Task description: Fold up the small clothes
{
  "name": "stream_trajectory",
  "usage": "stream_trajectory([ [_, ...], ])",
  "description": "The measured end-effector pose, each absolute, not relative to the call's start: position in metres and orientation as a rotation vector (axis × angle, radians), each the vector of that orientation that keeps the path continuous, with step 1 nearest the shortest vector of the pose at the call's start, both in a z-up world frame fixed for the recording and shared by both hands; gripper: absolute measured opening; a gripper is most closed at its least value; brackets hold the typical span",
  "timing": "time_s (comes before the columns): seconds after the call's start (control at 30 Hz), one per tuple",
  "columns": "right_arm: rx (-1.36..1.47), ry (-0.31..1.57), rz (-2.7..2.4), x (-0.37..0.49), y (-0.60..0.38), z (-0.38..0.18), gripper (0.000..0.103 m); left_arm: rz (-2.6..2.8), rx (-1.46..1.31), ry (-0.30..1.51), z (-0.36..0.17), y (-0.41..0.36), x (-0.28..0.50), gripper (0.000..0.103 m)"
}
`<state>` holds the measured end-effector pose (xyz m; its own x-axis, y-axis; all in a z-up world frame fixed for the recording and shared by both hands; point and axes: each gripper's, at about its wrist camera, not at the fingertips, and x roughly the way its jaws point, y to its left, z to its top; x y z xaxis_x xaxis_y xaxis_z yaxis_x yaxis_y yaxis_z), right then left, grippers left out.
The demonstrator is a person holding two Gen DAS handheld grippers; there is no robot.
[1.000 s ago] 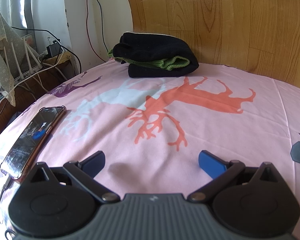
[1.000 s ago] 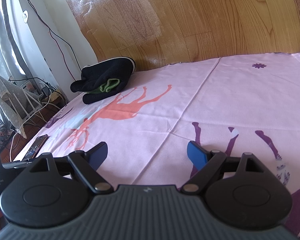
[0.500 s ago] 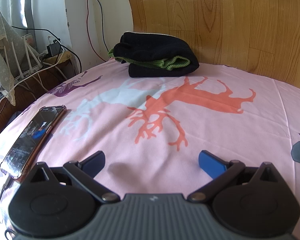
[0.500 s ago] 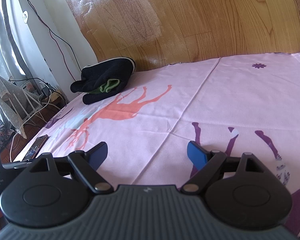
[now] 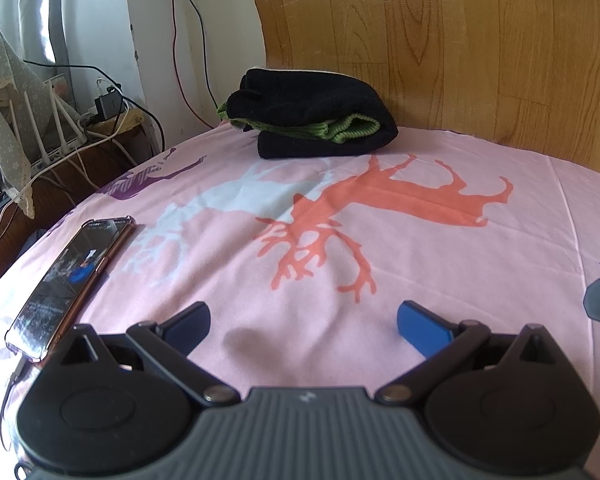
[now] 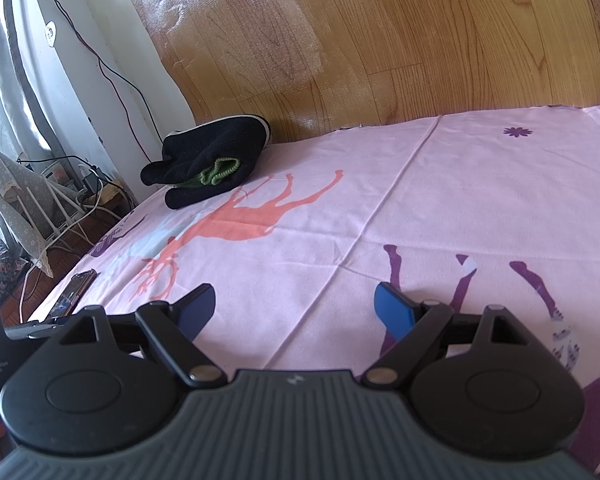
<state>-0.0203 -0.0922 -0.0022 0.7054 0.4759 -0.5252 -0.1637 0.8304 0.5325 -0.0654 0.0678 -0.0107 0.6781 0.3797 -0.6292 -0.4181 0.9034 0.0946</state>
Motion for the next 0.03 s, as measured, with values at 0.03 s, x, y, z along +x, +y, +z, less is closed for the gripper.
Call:
stream_trajectory([
  [0.03,0.477,0.703,0.371,-0.0203,-0.0924,-0.0022,0.089,0.449,-0.057,0.693,-0.0106,0.0673,-0.0653,0.103],
])
